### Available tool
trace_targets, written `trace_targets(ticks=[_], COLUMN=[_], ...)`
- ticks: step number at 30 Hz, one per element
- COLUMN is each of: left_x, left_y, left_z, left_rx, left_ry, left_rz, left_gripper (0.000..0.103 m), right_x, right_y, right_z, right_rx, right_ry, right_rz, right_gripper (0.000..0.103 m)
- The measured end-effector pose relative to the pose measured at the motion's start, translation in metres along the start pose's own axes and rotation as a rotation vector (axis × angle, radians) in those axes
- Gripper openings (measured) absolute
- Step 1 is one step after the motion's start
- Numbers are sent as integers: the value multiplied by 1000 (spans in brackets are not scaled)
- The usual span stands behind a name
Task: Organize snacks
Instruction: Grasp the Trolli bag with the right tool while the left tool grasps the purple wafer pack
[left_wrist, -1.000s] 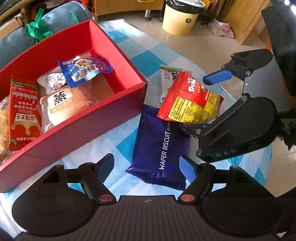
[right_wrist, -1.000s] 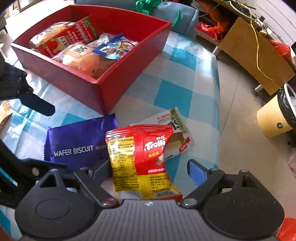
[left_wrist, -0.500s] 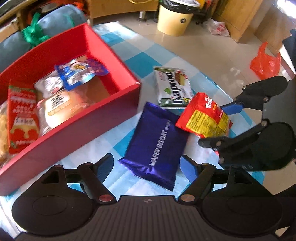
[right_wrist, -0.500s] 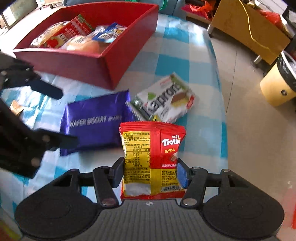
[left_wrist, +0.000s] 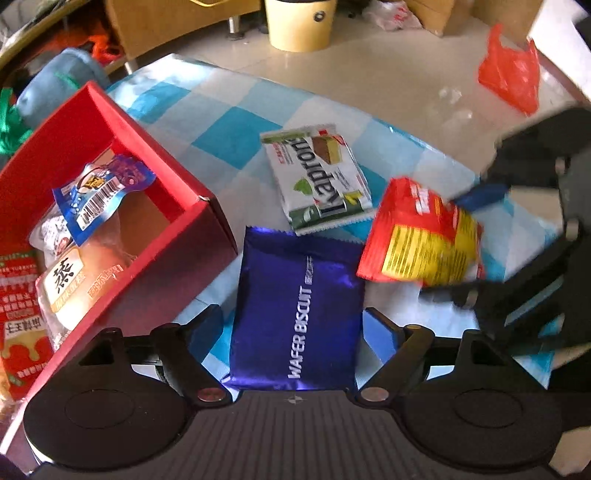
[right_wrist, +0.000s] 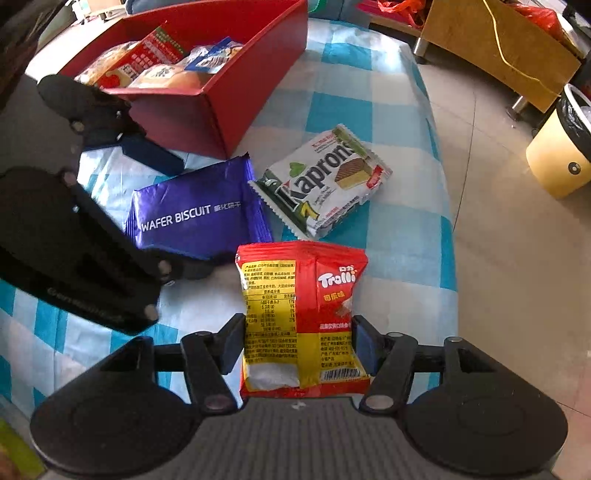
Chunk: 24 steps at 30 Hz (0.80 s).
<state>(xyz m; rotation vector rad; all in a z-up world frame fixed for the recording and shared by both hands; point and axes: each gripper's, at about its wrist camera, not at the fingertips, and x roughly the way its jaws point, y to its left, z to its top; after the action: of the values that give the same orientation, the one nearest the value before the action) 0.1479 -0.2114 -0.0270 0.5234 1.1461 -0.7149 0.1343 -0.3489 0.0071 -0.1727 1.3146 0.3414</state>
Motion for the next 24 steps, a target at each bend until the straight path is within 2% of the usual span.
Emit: trace_targets(ticks=[2,6,13,15,17,19,21,24], left_x=[0,-4,-19,-22,-24,-21,-18,-15], left_y=[-3,-7,-2,0,0,2,5,5], left_z=[-1,-3,-31,-40,-45,-47,-48,-53], left_rx=[-13,-52,-108,-132,-127,-120,-138,-139], left_ry=[-7,-13,30,54,63,68,69,54], left_rz=[17,45,39,27,48,77,73,88], left_gripper=[86,76,76,76,77,81,84,93], right_x=[5,6,1,1,1,3,5,7], right_y=[-3,-1,12,18,20,22,28,28], right_z=[1,2,-5,-7,-6,-5,-5,-5], right_rx=[24,31,8,0,0,14,-3,7], right_ry=[13,5,8,6,10,13,12,10], right_rz=[-15,-13,20,8,-2,-3,-14,-10], right_gripper=[55,55,55,55,55,59,70,78])
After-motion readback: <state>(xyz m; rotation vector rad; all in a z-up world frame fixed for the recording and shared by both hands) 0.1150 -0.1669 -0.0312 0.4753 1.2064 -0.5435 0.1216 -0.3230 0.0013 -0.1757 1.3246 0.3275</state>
